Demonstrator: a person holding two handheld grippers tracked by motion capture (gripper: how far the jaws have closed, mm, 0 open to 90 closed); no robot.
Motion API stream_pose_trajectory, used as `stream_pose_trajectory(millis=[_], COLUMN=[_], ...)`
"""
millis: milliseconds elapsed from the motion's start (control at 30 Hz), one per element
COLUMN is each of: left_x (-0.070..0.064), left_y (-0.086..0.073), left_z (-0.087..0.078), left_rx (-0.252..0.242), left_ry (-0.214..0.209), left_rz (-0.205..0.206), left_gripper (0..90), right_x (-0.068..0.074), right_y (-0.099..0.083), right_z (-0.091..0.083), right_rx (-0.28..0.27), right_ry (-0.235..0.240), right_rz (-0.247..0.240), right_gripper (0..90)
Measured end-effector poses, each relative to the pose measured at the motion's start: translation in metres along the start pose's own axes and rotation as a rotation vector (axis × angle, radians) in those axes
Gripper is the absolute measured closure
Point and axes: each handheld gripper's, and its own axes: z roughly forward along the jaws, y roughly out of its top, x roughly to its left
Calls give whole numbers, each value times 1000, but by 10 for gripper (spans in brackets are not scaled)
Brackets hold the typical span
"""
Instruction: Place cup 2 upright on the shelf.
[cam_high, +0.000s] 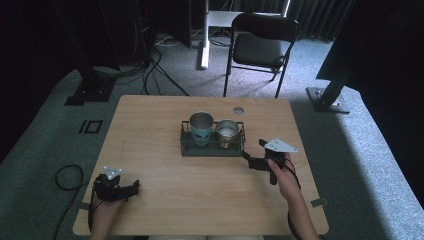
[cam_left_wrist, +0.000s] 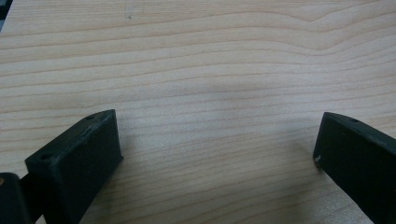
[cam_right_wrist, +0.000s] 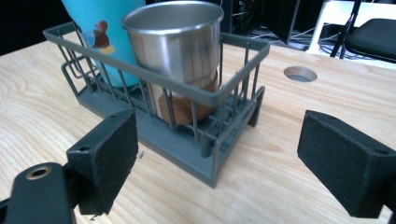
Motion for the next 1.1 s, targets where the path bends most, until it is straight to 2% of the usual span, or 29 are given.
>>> stream_pose_trajectory(millis=[667, 767, 1100], left_x=[0, 0, 0], left_y=[0, 0, 0], left_z=[0, 0, 0], left_rx=[1, 1, 1], left_ry=[1, 1, 1], left_rz=[1, 1, 1], left_gripper=[13, 13, 13], right_x=[-7, -10, -11], right_y=[-34, -44, -58], right_z=[-19, -26, -42], right_rx=[90, 116, 158], right_ry=[-7, -14, -23], right_rz=[-11, -1, 0], right_gripper=[126, 126, 126])
